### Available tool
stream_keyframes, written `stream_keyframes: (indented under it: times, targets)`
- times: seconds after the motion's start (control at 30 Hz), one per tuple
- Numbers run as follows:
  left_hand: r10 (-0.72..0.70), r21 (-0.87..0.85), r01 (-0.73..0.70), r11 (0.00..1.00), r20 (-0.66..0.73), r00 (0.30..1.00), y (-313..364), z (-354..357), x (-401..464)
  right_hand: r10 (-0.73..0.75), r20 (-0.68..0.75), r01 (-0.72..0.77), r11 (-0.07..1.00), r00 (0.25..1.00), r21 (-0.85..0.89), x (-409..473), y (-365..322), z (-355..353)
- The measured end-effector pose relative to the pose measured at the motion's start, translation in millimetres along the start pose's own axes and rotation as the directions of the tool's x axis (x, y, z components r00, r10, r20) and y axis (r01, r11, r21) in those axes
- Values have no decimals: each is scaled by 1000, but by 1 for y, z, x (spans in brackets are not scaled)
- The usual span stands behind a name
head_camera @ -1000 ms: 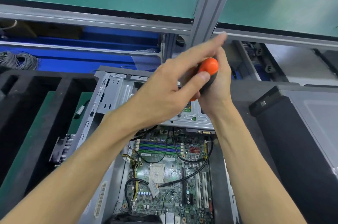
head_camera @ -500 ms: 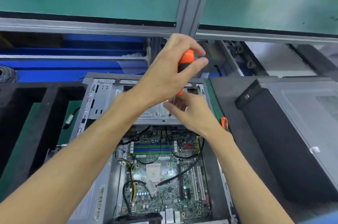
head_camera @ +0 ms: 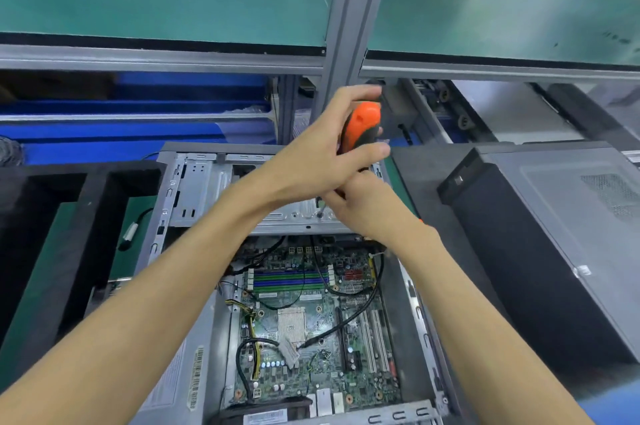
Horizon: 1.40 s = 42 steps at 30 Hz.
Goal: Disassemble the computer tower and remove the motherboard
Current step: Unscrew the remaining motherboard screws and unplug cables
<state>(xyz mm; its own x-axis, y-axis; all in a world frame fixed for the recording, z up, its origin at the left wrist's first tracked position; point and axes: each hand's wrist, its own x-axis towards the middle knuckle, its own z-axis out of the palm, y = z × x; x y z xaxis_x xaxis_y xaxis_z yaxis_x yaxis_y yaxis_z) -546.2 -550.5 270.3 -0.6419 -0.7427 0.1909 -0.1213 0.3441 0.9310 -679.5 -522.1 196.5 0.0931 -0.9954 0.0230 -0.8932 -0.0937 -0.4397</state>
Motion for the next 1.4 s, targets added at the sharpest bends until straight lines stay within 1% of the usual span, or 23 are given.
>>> stream_keyframes:
  times: [0.03,0.07,0.13,0.2,0.37,0.47,0.53,0.6,0.67,0.7,0.73,0.77,0.83,0.9,0.93,0.97,1.03,1.07,1.13,1.2,1.27,1.3,1.4]
  targets:
    - [26,-64,-23,998,39,999,1,-2,-2,6,47,-6,1000,999,-4,3,1,-1]
    - [66,-64,-63,996,45,997,3,-3,-3,6,91,-6,1000,996,-7,5,1,-3]
    - [152,64,-153,986,14,988,10,-6,-2,4,163,-3,1000,987,-8,7,0,-7]
    - [183,176,-178,968,-11,983,14,-6,0,3,199,-4,1000,980,5,9,1,-11]
    - [189,393,-108,913,-172,967,19,3,3,-73,93,78,995,993,-56,9,-1,-12]
    - [86,280,-62,958,-76,993,24,-3,-1,-102,136,103,995,986,-4,12,3,-8]
    - [89,268,-73,961,-48,995,27,-9,-3,-88,180,81,996,980,47,14,6,-10]
    - [181,445,-107,889,-125,976,25,-11,-3,-81,227,67,995,970,69,14,8,-11]
    - [266,681,-32,732,-242,933,23,-10,-1,-93,255,70,993,962,98,15,6,-10]
    - [268,714,21,700,-290,919,21,-8,-1,-104,260,73,989,960,125,15,5,-9]
    - [236,691,53,721,-316,919,18,-7,0,-116,256,79,986,960,149,15,4,-8]
    - [174,597,48,801,-309,935,15,-5,0,-125,249,86,983,961,161,16,4,-7]
    - [31,286,22,958,-180,983,17,-4,-3,-126,234,94,985,964,142,16,8,-7]
    - [-8,23,9,1000,-50,999,18,-8,-7,-115,218,95,990,969,102,17,13,-9]
    - [16,8,-15,1000,-32,999,19,-10,-8,-114,206,96,991,972,93,17,15,-11]
    - [54,75,-51,996,-42,998,20,-10,-9,-115,189,99,991,975,91,18,16,-12]
    - [139,292,-108,950,-87,986,23,-11,-7,-107,146,94,991,983,95,18,16,-12]
    - [171,378,-117,918,-112,979,23,-9,-6,-101,141,88,991,985,98,19,16,-11]
    - [184,451,-79,889,-193,964,21,-6,-2,-97,178,78,991,979,113,21,15,-7]
    - [125,372,-34,928,-224,967,20,-4,1,-95,243,64,989,966,131,23,14,-6]
    - [61,199,-37,979,-115,991,21,-4,0,-90,289,56,991,953,123,25,15,-9]
    - [59,166,-47,985,-69,996,20,-5,-1,-91,299,56,991,950,122,25,16,-10]
    - [112,279,-82,957,-93,989,19,-12,-2,-101,292,63,988,951,138,23,20,-14]
